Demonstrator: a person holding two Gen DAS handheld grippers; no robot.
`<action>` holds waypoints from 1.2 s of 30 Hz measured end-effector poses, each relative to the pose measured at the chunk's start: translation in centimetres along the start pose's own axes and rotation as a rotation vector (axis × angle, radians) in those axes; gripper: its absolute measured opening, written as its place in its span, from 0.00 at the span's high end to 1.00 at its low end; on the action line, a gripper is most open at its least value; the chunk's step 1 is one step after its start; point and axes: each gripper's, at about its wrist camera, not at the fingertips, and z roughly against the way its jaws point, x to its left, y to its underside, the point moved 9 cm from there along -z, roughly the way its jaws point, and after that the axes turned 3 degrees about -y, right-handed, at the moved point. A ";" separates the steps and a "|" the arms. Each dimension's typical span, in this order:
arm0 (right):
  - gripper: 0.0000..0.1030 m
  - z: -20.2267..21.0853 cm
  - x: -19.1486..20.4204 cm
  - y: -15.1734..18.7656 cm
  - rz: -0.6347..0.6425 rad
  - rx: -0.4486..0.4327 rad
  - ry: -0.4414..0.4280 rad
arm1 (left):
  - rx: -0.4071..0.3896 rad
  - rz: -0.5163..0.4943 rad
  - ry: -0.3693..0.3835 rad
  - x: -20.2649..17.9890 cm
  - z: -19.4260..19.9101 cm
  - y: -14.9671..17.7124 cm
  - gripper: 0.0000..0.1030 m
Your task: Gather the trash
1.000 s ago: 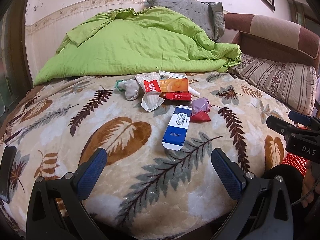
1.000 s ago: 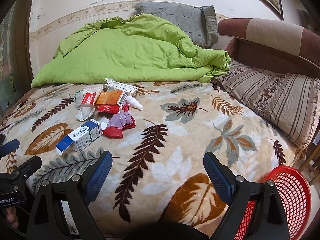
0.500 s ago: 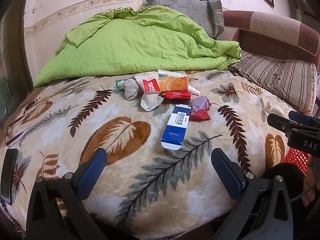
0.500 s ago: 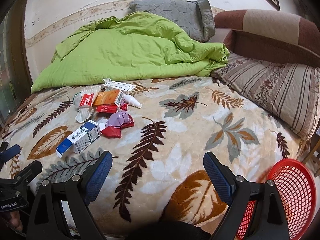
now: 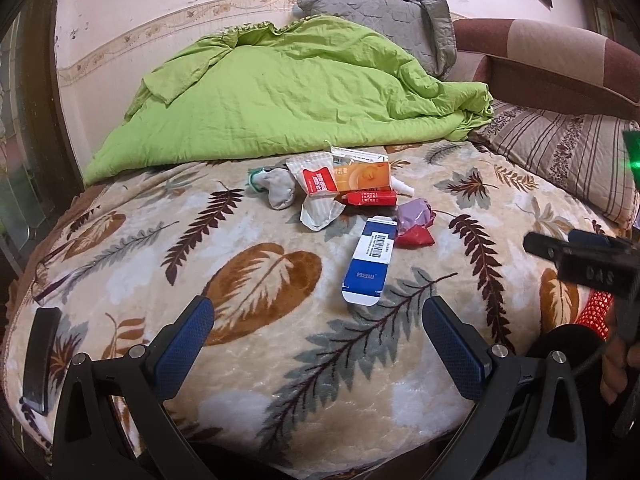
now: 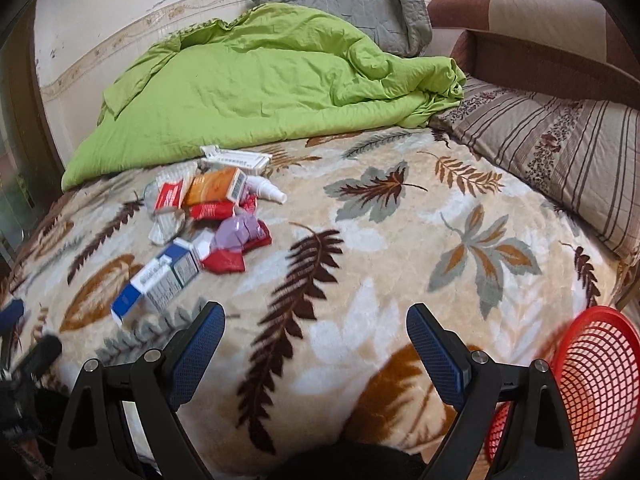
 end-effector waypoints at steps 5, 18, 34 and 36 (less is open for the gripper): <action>0.08 -1.7 0.6 -2.8 -0.042 -0.018 -0.036 | 0.021 0.002 -0.005 0.1 0.3 -0.3 0.00; 0.12 -8.3 3.6 -5.3 -0.149 0.033 -0.146 | 0.034 -0.010 -0.079 1.9 1.9 -0.1 0.00; 0.13 -8.2 2.1 -4.0 -0.173 0.035 -0.195 | 0.079 0.019 -0.021 0.7 -1.4 -0.6 0.00; 0.13 -8.1 2.0 -4.0 -0.177 0.034 -0.202 | 0.087 0.029 -0.013 0.9 -2.0 -0.7 0.00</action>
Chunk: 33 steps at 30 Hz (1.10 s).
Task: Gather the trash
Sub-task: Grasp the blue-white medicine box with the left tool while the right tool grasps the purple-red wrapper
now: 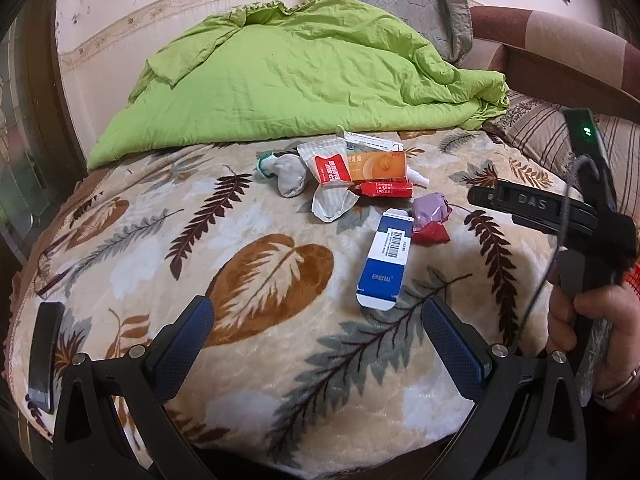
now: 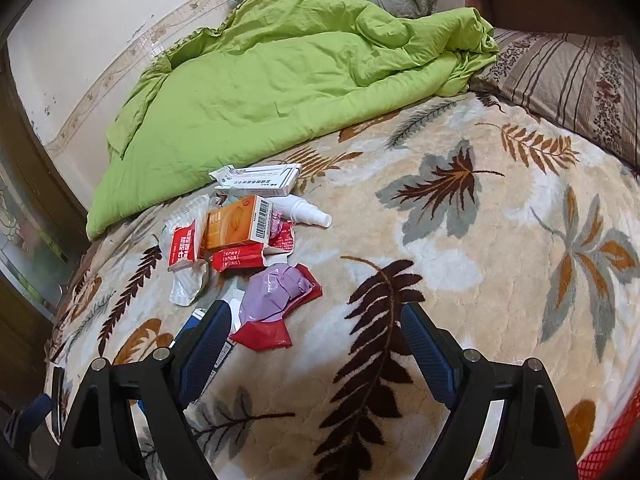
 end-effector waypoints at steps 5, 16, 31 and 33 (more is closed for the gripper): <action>0.21 0.0 0.1 0.1 -0.029 0.013 -0.052 | -0.010 0.033 0.048 0.6 -1.4 -1.4 0.00; 0.27 -0.3 -0.6 0.2 -0.093 0.046 -0.103 | 0.138 0.080 0.295 -3.0 -7.7 -3.5 0.10; 0.32 -4.3 1.5 0.4 -0.016 0.148 -0.098 | 0.222 0.077 0.280 -4.2 -12.4 -1.3 0.66; 0.32 -5.7 2.3 0.5 0.005 0.175 -0.089 | 0.217 0.089 0.267 -3.1 -11.7 -0.8 0.66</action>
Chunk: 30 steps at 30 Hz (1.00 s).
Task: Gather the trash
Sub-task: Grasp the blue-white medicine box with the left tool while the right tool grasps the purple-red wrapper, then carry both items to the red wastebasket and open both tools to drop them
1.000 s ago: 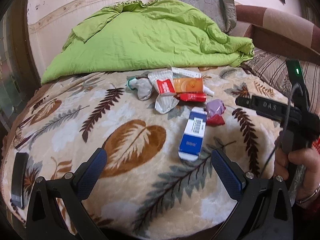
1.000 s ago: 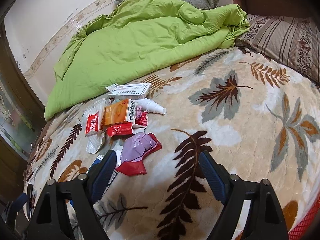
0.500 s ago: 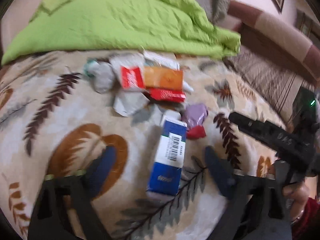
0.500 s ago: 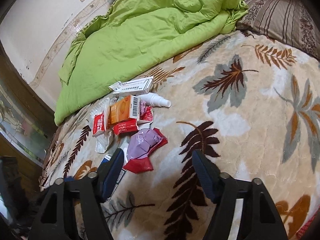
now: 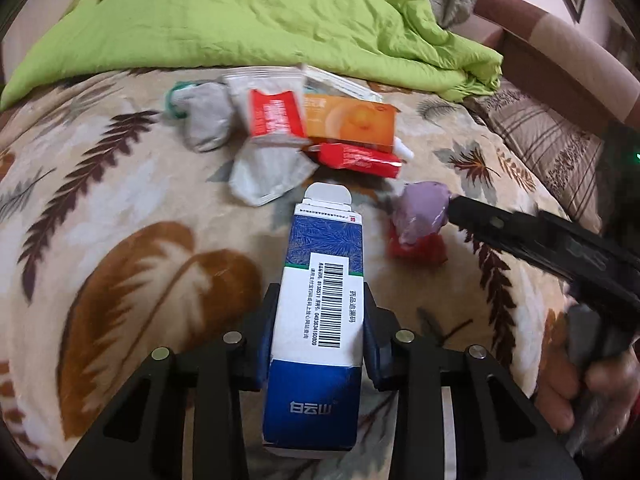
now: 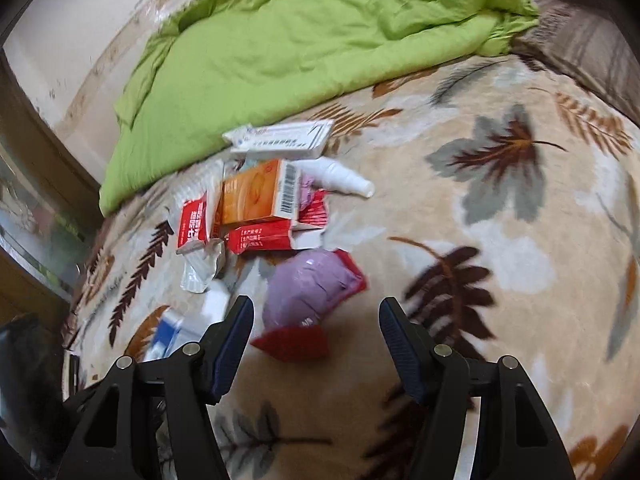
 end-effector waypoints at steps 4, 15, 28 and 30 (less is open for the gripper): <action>0.58 -3.0 0.8 -0.2 0.044 0.069 0.066 | -0.047 -0.019 -0.064 1.2 1.4 0.7 0.66; 0.68 4.0 3.8 2.1 0.194 -0.099 0.051 | -0.100 -0.032 -0.083 0.9 3.3 1.4 0.66; 0.68 9.5 6.2 3.9 0.243 -0.163 0.027 | -0.156 -0.060 -0.069 -1.1 7.5 2.2 0.66; 0.68 9.9 6.4 3.9 0.245 -0.170 0.027 | -0.161 -0.061 -0.070 -1.1 7.9 2.3 0.66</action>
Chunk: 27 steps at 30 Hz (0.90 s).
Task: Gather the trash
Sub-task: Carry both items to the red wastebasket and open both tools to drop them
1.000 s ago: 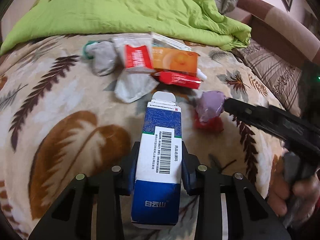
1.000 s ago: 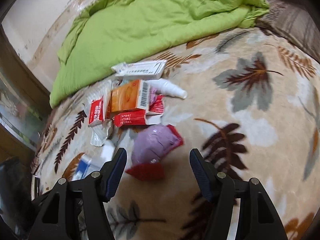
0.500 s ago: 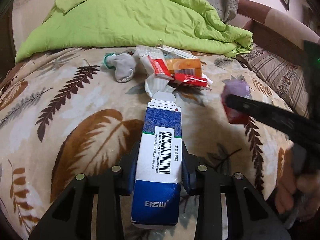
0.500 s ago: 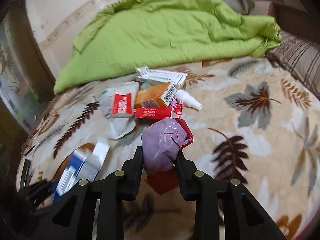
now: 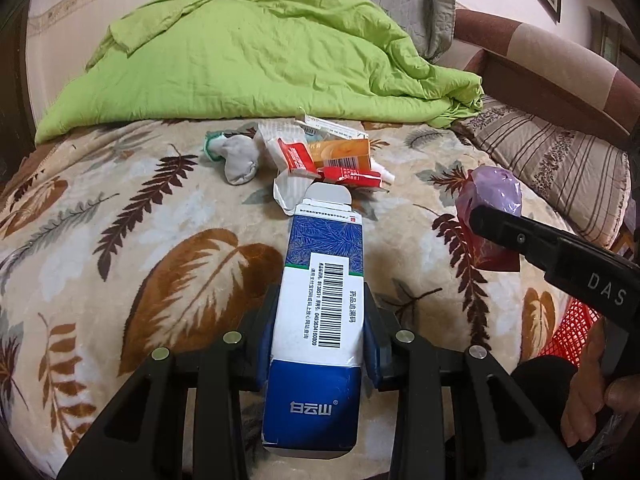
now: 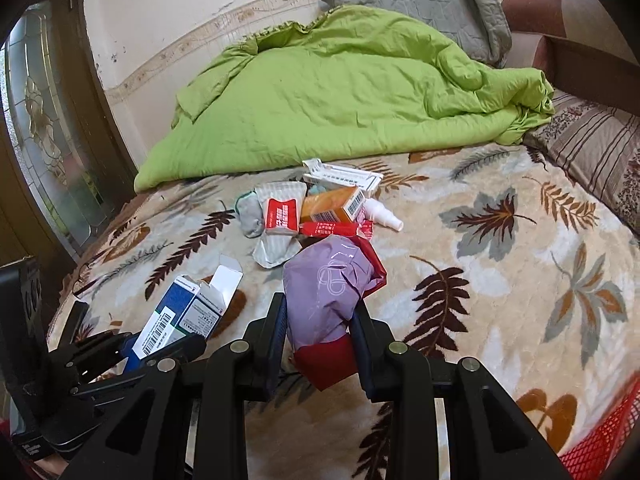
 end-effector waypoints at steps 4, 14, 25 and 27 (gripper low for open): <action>0.68 0.8 -0.2 0.0 0.002 -0.007 0.015 | -0.008 -0.001 0.005 -0.1 0.5 -0.1 0.66; 0.68 3.2 -2.7 0.9 -0.035 -0.009 0.066 | -0.004 -0.030 0.034 -2.0 0.2 0.1 0.66; 0.68 7.7 -6.0 1.4 -0.116 -0.042 0.091 | -0.014 -0.129 0.118 -7.8 1.4 -0.3 0.66; 0.68 9.0 -7.2 1.6 -0.142 -0.054 0.106 | -0.016 -0.155 0.150 -9.5 1.8 -0.5 0.66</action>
